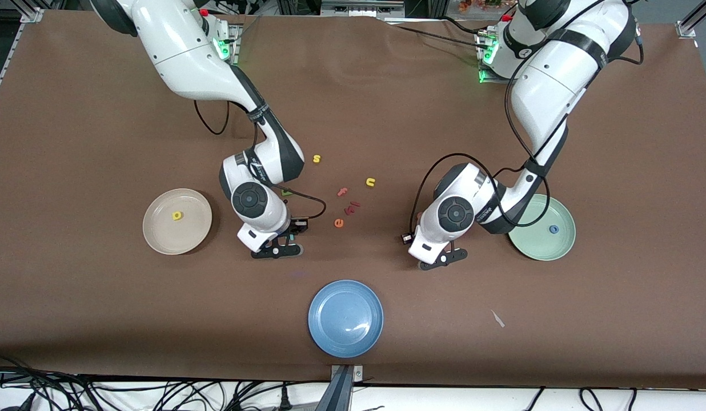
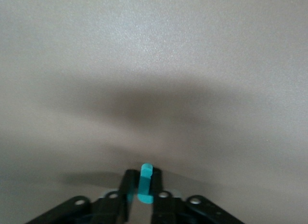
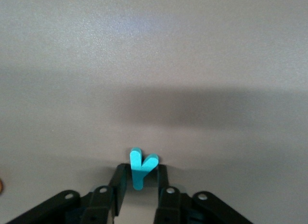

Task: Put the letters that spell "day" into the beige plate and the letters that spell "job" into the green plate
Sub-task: 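Grasp the cyan Y with the right gripper while the left gripper grasps the cyan L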

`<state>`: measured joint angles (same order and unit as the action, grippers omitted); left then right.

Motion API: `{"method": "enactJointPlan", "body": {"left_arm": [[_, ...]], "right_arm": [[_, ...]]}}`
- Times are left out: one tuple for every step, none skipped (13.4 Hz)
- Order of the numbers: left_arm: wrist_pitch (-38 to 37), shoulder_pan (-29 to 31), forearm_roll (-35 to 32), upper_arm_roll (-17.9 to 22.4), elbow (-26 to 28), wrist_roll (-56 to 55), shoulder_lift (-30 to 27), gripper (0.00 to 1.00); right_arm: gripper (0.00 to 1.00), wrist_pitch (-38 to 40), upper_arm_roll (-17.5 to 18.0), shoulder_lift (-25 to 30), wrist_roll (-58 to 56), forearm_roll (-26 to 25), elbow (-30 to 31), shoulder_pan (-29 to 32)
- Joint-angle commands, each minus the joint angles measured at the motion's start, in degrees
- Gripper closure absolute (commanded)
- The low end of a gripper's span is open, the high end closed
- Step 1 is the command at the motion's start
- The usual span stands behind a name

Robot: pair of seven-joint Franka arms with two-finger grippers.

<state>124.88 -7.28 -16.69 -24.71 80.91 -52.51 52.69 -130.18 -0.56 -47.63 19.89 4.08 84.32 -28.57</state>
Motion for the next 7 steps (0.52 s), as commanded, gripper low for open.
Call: {"method": "enactJointPlan", "body": {"left_arm": [[-0.78, 0.07, 0.95, 0.54, -1.80, 0.92, -0.03, 1.00], [-1.13, 0.25, 0.95, 0.54, -1.89, 0.92, -0.82, 1.00], [-1.92, 1.30, 0.87, 0.45, -1.89, 0.92, -2.22, 1.00], [-4.10, 2.79, 0.95, -0.07, -1.80, 1.01, -3.98, 1.00], [-7.60, 4.11, 0.95, -0.16, -1.80, 1.27, -5.47, 1.00], [-11.03, 5.95, 0.95, -0.25, -1.80, 3.28, -7.32, 1.00], [-14.28, 7.97, 1.04, -0.17, -1.80, 5.99, -9.08, 1.00]], "right_arm": [[0.72, 0.11, 0.21, -1.77, -0.12, -0.48, -2.58, 0.09], [0.75, 0.11, 0.21, -1.68, -0.12, -0.56, -2.58, 0.09], [0.76, 0.19, 0.21, -1.77, -0.20, -0.56, -2.58, 0.09], [0.78, 0.28, 0.21, -1.68, -0.12, -0.48, -2.58, 0.09], [0.80, 0.46, 0.21, -1.59, -0.20, -0.48, -2.67, 0.09], [0.82, 0.54, 0.21, -1.59, -0.12, -0.39, -2.67, 0.09], [0.85, 0.55, 0.21, -1.51, -0.12, -0.39, -2.67, 0.09]]}}
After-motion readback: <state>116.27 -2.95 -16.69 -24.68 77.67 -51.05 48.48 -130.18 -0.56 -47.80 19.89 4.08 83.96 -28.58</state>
